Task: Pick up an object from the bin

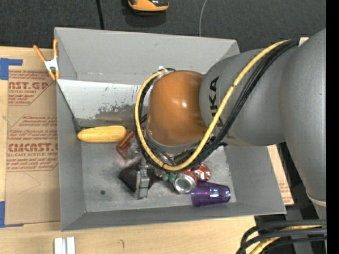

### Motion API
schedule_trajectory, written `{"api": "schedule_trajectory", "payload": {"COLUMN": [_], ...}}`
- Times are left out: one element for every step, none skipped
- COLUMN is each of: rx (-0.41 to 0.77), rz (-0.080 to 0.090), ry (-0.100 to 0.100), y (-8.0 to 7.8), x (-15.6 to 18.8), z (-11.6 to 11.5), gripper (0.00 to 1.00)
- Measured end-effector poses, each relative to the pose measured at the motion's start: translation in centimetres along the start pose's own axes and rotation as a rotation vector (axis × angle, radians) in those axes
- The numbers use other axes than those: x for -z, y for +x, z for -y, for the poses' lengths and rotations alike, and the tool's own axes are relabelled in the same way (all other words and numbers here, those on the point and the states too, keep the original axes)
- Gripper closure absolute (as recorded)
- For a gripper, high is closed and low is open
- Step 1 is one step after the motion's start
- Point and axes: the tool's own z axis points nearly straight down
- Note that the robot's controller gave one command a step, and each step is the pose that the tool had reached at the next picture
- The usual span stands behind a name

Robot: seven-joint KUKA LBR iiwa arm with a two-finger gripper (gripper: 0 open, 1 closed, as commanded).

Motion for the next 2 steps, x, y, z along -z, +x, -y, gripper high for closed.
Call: {"api": "schedule_trajectory", "payload": {"rx": [-0.002,-0.115], "rz": [0.008,0.010], "ry": [-0.001,-0.003], "y": [-0.2,0.0], "x": [0.5,-4.8], "z": [0.1,3.9], "gripper": [0.00,0.00]}}
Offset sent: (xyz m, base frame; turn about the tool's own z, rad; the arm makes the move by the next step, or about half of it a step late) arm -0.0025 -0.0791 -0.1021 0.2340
